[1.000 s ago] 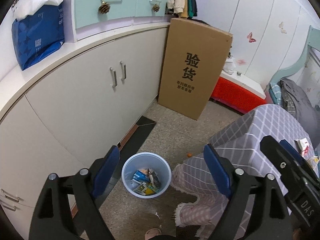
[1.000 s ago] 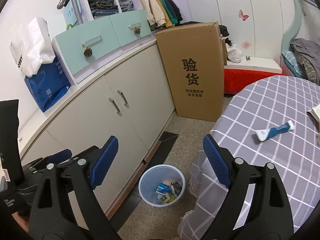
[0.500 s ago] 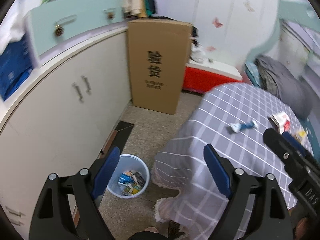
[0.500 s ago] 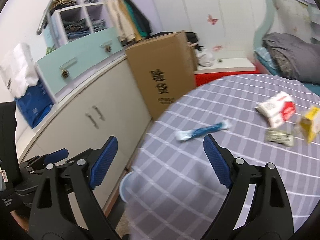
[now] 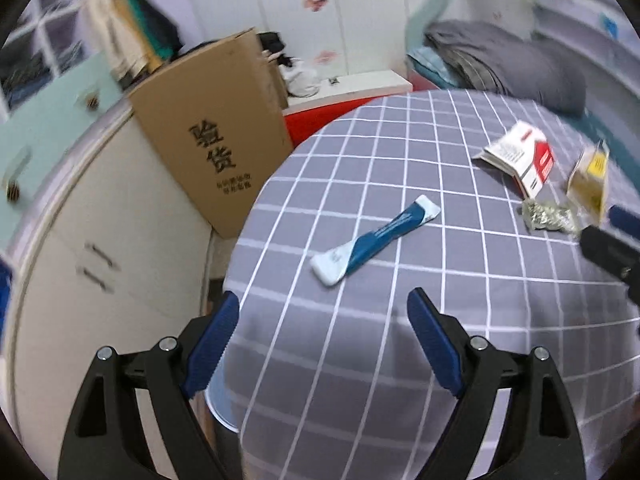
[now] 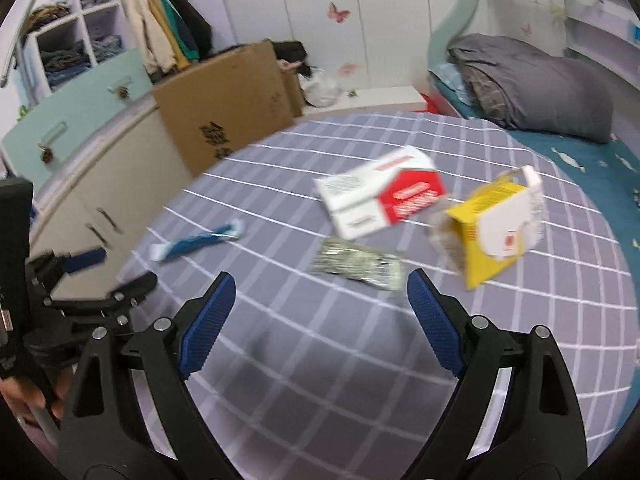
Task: Collect trash
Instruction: 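Grasp the blue-white toothpaste tube with the left tool while the right tool grasps the green wrapper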
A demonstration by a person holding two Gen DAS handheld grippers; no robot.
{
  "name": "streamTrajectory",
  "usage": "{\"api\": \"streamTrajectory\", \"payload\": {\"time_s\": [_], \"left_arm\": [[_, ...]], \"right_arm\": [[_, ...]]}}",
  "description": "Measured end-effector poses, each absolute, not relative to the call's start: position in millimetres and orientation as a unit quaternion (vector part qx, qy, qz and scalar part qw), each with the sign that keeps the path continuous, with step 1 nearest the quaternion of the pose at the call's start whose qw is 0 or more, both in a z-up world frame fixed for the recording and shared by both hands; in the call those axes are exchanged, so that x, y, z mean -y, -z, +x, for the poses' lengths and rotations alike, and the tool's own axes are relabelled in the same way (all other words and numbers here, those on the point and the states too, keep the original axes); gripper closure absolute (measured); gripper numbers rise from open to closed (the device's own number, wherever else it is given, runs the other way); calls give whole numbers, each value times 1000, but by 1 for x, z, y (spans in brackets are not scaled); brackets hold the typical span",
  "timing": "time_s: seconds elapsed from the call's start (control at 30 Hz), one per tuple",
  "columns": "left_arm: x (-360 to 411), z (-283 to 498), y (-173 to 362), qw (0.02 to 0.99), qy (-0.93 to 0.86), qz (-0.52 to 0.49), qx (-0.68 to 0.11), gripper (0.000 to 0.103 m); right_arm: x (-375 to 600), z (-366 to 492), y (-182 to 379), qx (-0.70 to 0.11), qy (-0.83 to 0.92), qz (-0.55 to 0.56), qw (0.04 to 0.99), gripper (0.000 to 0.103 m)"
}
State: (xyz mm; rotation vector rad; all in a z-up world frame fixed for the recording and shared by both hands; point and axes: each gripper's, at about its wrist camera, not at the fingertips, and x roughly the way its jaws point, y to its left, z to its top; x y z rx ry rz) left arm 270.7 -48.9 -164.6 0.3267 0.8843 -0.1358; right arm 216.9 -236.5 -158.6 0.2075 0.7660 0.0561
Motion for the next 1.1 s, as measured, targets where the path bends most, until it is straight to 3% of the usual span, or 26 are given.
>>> {"api": "streamTrajectory", "payload": {"time_s": [0.27,0.33,0.37,0.53,0.6,0.73,0.8,0.87,0.9,1.0,1.1], "left_arm": [[70,305,173,880,96,203,-418,19],[75,308,177,879,102,212,-414,30],[77,310,180,876,106,215,-418,41],[79,312,183,874,130,196,-425,63],[79,312,183,872,142,179,-432,79],[79,307,185,876,143,144,-438,89],[77,304,185,876,138,121,-445,90],[76,298,186,877,135,100,-450,92],[75,295,186,878,134,91,-451,92],[69,288,185,880,125,64,-454,92],[58,277,182,885,110,40,-452,92]], "right_arm": [[252,235,181,-419,-29,44,906,17],[251,241,185,-426,-33,30,903,17],[251,244,186,-430,-36,26,902,17],[252,261,190,-438,-44,24,898,17],[252,269,191,-443,-50,25,895,17],[245,277,194,-458,-60,7,887,18],[240,276,195,-457,-52,-10,888,25],[238,276,193,-453,-52,-14,890,41],[237,275,192,-453,-49,-15,890,44],[235,272,191,-451,-51,-18,891,71],[232,265,187,-453,-65,-1,889,79]]}}
